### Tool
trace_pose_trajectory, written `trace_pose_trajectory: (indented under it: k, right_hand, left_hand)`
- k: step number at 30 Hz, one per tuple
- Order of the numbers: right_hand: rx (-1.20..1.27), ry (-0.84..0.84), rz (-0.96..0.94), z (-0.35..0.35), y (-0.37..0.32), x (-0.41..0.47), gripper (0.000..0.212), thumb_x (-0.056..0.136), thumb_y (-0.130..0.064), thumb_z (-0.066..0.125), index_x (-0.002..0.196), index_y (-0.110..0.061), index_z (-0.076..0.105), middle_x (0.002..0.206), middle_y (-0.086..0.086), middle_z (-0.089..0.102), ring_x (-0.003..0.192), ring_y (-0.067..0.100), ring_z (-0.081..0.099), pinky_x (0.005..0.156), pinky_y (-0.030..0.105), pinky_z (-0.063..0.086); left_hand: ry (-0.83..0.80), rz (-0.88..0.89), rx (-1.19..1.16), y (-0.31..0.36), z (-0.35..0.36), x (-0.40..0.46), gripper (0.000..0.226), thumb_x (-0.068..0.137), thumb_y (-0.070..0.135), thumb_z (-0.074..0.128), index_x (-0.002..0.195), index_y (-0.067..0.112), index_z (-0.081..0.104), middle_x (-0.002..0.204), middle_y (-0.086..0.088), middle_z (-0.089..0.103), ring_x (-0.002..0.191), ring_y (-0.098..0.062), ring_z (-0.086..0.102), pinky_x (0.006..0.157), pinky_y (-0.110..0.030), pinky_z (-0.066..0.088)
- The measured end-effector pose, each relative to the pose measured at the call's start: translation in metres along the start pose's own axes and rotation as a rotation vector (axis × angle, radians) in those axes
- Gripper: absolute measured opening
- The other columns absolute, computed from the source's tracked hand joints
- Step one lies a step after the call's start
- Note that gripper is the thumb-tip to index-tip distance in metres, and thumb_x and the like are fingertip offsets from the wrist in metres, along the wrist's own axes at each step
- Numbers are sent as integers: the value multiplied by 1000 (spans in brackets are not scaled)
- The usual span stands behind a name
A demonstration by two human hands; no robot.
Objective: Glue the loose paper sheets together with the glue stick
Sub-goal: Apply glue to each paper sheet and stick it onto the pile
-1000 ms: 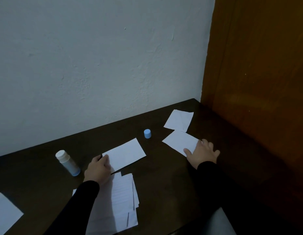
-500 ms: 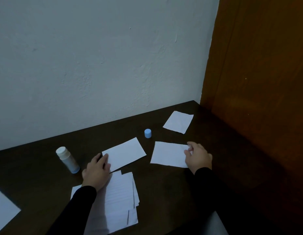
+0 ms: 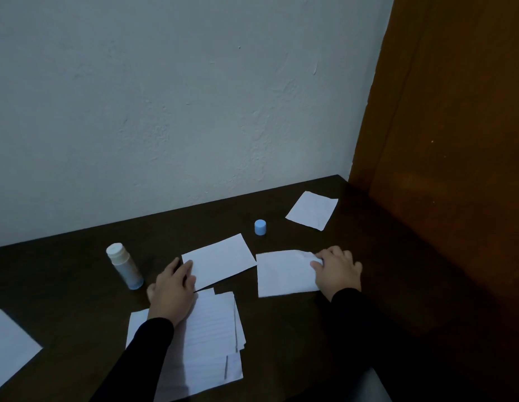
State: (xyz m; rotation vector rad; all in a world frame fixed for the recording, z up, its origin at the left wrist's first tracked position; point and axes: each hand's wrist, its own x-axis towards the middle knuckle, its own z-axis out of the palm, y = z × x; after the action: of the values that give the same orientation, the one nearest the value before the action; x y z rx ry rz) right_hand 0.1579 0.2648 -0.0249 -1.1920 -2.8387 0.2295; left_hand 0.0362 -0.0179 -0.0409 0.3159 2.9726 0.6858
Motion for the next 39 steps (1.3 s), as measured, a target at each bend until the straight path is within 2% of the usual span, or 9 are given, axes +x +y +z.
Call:
trace_pose_trajectory:
  k: [3, 8, 18, 23, 27, 30, 32, 35, 39]
  right_hand:
    - [123, 12, -23, 1, -7, -1, 26, 98, -39, 45, 121, -31, 54, 120, -6, 55, 114, 14, 47, 98, 35, 34]
    - [777, 2, 9, -15, -34, -4, 26, 97, -23, 53, 123, -25, 56, 128, -4, 58, 122, 16, 50, 101, 31, 40]
    - [1229, 275, -123, -48, -87, -7, 33, 97, -17, 52, 130, -22, 55, 138, -3, 51, 122, 4, 41, 96, 19, 34]
    - [1193, 317, -166, -32, -96, -6, 38, 100, -18, 48, 138, -23, 48, 141, -2, 47, 120, 0, 35, 97, 18, 33]
    - [1121, 94, -197, -10, -115, -5, 42, 101, -17, 43, 142, -28, 42, 142, -1, 43, 123, 5, 36, 102, 26, 34]
    - [1116, -44, -239, 2, -133, -9, 43, 101, -17, 43, 143, -28, 42, 137, 0, 48, 123, 11, 43, 104, 29, 38]
    - [1080, -115, -286, 8, -139, -10, 44, 101, -17, 44, 143, -28, 40, 125, -1, 54, 117, 13, 49, 100, 27, 41]
    - [1004, -177, -358, 15, -135, -7, 47, 99, -18, 49, 143, -31, 39, 114, -10, 53, 107, 8, 53, 97, 27, 45]
    - [849, -171, -426, 20, -117, 1, 38, 95, -21, 57, 130, -32, 48, 99, -11, 54, 81, 13, 58, 78, 25, 53]
  left_hand:
    - [16, -2, -19, -1, 1, -1, 42, 102, 34, 40, 144, 33, 41, 157, 6, 27, 141, -17, 28, 115, -47, 20]
    - [52, -1, -66, -2, 0, -4, 40, 101, 31, 43, 141, 30, 45, 155, 6, 30, 141, -16, 29, 115, -46, 20]
    - [127, 15, -183, -5, 4, -6, 35, 100, 23, 47, 134, 25, 56, 149, 6, 42, 137, -12, 35, 115, -41, 21]
    - [140, 5, -254, -8, 5, -5, 34, 101, 23, 46, 133, 23, 58, 147, 7, 45, 137, -11, 35, 117, -40, 21]
    - [187, -36, -546, -5, -2, -12, 33, 101, 31, 44, 129, 24, 60, 139, 8, 51, 129, -6, 42, 114, -37, 30]
    - [216, -76, -755, -7, -10, -21, 21, 96, 33, 54, 116, 32, 61, 121, 13, 60, 113, -3, 52, 97, -26, 43]
    - [206, -129, -871, -6, -15, -25, 21, 93, 27, 61, 114, 30, 62, 101, 13, 66, 97, -2, 60, 81, -19, 46]
    - [211, -144, -938, -3, -15, -26, 35, 90, 16, 66, 116, 34, 53, 81, 3, 70, 78, -3, 66, 71, -17, 47]
    - [210, -118, -839, -2, -12, -24, 21, 91, 17, 64, 106, 31, 61, 85, 5, 68, 83, -7, 64, 71, -15, 50]
